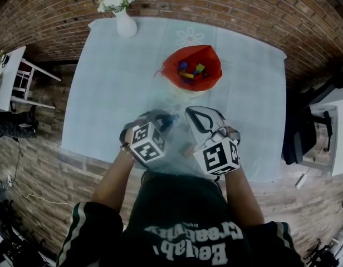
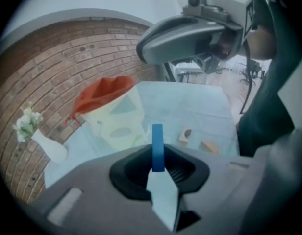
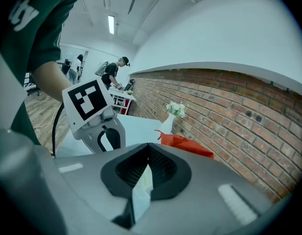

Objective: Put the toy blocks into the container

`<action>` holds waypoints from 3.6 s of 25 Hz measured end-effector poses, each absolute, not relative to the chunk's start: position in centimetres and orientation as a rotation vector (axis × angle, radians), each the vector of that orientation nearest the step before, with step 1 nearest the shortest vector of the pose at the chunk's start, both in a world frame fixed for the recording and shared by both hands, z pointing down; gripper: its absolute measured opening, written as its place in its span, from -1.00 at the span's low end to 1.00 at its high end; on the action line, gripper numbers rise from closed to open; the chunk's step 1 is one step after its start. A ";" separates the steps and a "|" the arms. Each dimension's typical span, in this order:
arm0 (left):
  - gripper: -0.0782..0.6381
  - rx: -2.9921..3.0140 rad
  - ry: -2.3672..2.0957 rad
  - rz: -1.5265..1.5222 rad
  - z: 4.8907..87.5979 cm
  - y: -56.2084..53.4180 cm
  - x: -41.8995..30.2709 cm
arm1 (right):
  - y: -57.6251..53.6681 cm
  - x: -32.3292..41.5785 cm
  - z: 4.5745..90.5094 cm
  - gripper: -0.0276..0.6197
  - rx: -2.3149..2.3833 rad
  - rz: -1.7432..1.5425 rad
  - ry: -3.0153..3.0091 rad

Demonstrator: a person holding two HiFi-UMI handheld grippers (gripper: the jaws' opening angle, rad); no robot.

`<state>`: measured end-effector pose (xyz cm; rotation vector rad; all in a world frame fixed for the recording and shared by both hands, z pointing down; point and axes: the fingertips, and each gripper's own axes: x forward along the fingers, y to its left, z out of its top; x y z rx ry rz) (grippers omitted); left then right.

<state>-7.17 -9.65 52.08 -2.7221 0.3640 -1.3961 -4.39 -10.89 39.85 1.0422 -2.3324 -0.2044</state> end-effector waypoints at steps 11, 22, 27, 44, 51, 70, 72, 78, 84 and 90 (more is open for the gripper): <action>-0.58 -2.796 0.611 -1.116 45.4 -10.8 -7.5 | -11.0 -4.5 38.6 -0.90 1.050 -0.222 -2.350; -0.58 -2.775 0.728 -0.886 40.2 -11.3 -6.5 | -11.1 -3.6 37.3 -0.90 1.094 -0.229 -2.358; -0.58 -2.761 0.729 -0.838 38.4 -11.3 -6.0 | -11.1 -3.2 36.5 -0.90 1.111 -0.249 -2.354; -0.58 -2.733 0.724 -0.805 37.0 -13.7 -3.0 | -12.9 -1.2 35.3 -0.90 1.160 -0.297 -2.334; -0.58 -2.698 0.703 -0.827 37.1 -17.0 -0.5 | -14.3 0.7 34.8 -0.90 1.193 -0.302 -2.328; -0.57 -2.653 0.729 -0.930 41.3 -23.1 2.7 | -16.7 3.0 35.4 -0.90 1.231 -0.266 -2.310; -0.57 -2.635 0.725 -0.942 41.5 -23.3 2.7 | -16.8 3.0 35.5 -0.90 1.229 -0.264 -2.311; -0.14 -2.627 0.684 -0.993 42.1 -23.0 2.6 | -16.8 2.8 35.5 -0.90 1.228 -0.260 -2.312; -0.08 -2.638 0.653 -1.004 42.5 -22.6 2.3 | -16.5 2.5 35.8 -0.90 1.231 -0.257 -2.305; -0.09 -2.654 0.618 -1.007 42.5 -21.8 2.2 | -15.9 2.0 35.5 -0.90 1.241 -0.264 -2.298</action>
